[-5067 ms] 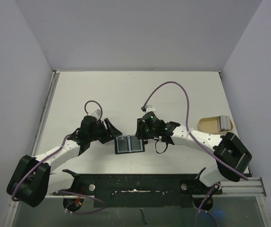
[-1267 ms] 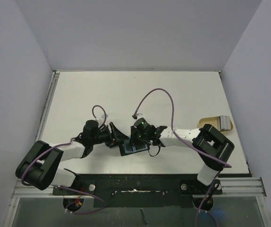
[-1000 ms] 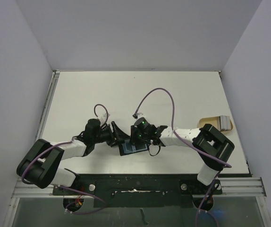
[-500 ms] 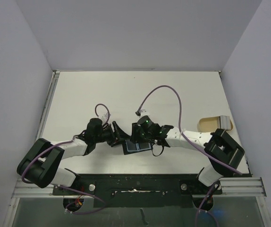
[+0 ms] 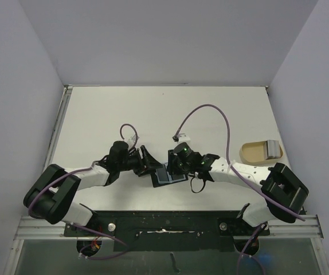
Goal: Put the credit cards into the card holder
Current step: Turn over the card slot in the card holder.
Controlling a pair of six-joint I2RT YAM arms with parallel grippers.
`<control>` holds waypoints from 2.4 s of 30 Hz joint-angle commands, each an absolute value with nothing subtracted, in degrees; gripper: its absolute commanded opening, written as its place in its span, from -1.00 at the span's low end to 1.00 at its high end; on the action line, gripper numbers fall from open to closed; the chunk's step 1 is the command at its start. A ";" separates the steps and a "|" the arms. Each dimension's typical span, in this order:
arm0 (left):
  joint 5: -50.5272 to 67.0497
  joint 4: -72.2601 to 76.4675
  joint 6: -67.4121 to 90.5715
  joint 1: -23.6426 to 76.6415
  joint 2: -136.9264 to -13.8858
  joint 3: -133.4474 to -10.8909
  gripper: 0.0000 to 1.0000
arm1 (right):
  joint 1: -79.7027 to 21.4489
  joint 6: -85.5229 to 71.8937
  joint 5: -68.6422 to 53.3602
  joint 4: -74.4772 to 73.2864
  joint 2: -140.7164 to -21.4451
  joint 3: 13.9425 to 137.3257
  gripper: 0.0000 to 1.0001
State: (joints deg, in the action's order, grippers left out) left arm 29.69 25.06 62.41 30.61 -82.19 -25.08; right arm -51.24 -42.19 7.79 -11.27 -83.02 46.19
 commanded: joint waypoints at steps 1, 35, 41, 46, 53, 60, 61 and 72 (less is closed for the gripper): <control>29.10 28.13 62.23 31.49 -83.41 -28.33 0.10 | -49.38 -40.78 10.72 -10.59 -80.17 45.11 -0.26; 28.33 27.55 61.61 33.20 -86.95 -32.52 0.10 | -39.43 -33.01 12.51 -14.80 -81.40 43.32 0.16; 28.48 27.60 61.60 33.17 -87.13 -32.72 0.10 | -38.79 -33.05 12.10 -13.36 -82.25 42.19 0.16; 29.05 27.96 61.79 33.53 -87.36 -33.40 0.10 | -38.13 -33.27 7.59 -8.28 -84.28 39.60 -0.05; 28.97 28.27 61.95 34.32 -88.26 -34.41 0.10 | -38.62 -36.27 2.51 -2.29 -84.06 35.66 -0.24; 28.78 28.55 61.96 35.04 -89.63 -35.50 0.10 | -40.39 -38.37 0.41 0.61 -84.60 34.24 -0.27; 28.77 28.61 61.96 35.06 -89.87 -35.54 0.10 | -40.69 -38.67 0.21 0.83 -84.49 34.20 -0.26; 28.55 28.88 62.18 35.70 -90.15 -35.84 0.10 | -43.04 -40.53 0.74 0.24 -83.01 34.63 -0.19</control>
